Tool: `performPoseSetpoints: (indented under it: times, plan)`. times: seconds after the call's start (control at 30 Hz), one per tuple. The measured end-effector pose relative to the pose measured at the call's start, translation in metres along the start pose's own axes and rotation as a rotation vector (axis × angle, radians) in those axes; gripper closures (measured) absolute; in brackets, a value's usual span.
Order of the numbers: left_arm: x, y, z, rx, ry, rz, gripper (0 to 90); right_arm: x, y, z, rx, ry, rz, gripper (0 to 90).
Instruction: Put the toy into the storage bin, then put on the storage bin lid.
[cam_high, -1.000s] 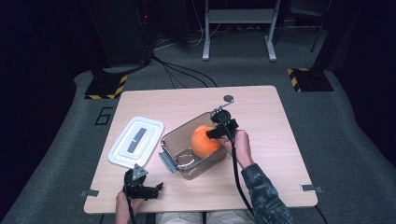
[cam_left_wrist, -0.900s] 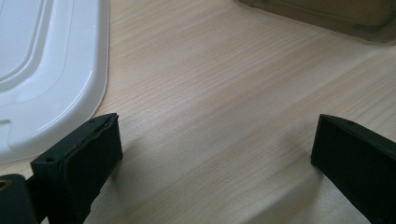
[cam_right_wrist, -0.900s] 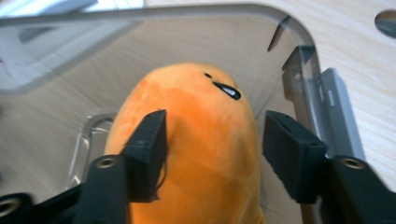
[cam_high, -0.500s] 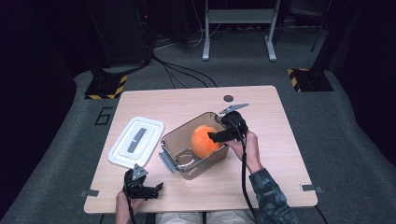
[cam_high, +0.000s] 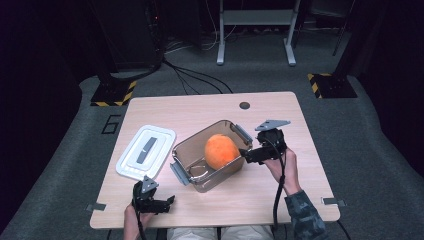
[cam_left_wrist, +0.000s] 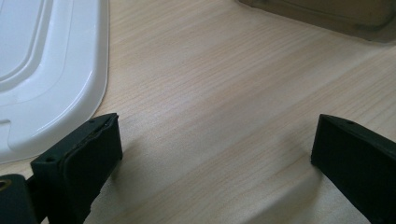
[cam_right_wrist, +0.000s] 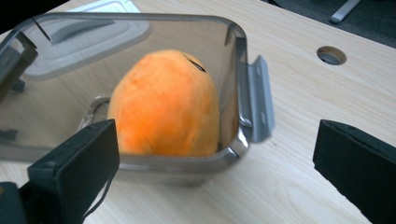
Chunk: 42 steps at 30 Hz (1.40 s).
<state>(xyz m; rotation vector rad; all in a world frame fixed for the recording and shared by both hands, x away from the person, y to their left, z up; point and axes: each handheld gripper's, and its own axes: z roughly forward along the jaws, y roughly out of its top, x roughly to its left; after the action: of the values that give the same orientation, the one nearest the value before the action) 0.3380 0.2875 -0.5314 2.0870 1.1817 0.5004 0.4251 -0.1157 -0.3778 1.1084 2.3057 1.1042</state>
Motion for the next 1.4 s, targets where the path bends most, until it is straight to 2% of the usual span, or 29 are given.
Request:
performPoseSetpoints:
  times: [0.2,0.57,0.77,0.97,1.1,1.2,1.27,1.4]
  plan:
    - [0.0,0.0,0.0,0.0,0.0,0.0,1.7,-0.013,-0.022,-0.013,-0.011,-0.032,0.014,0.0]
    - [0.0,0.0,0.0,0.0,0.0,0.0,1.7,-0.04,-0.069,-0.023,-0.027,-0.09,0.092,0.0]
    - [0.0,0.0,0.0,-0.001,0.001,-0.002,1.7,-0.054,-0.103,-0.016,0.018,-0.134,0.126,0.0]
    - [0.0,0.0,0.0,-0.002,0.001,-0.004,2.1,-0.066,-0.141,0.0,0.065,-0.139,0.18,0.0]
    - [0.0,0.0,0.0,-0.002,0.005,-0.006,2.1,-0.071,-0.161,0.012,0.097,-0.167,0.18,0.0]
    - [0.0,0.0,0.0,-0.002,0.006,-0.009,2.1,-0.072,-0.17,0.018,0.1,-0.176,0.174,0.0]
    - [0.0,0.0,0.0,-0.003,0.008,-0.009,2.2,-0.071,-0.174,0.02,0.104,-0.201,0.177,0.0]
    - [-0.001,0.0,0.0,-0.007,0.012,-0.013,3.0,-0.068,-0.175,0.021,0.095,-0.215,0.165,0.0]
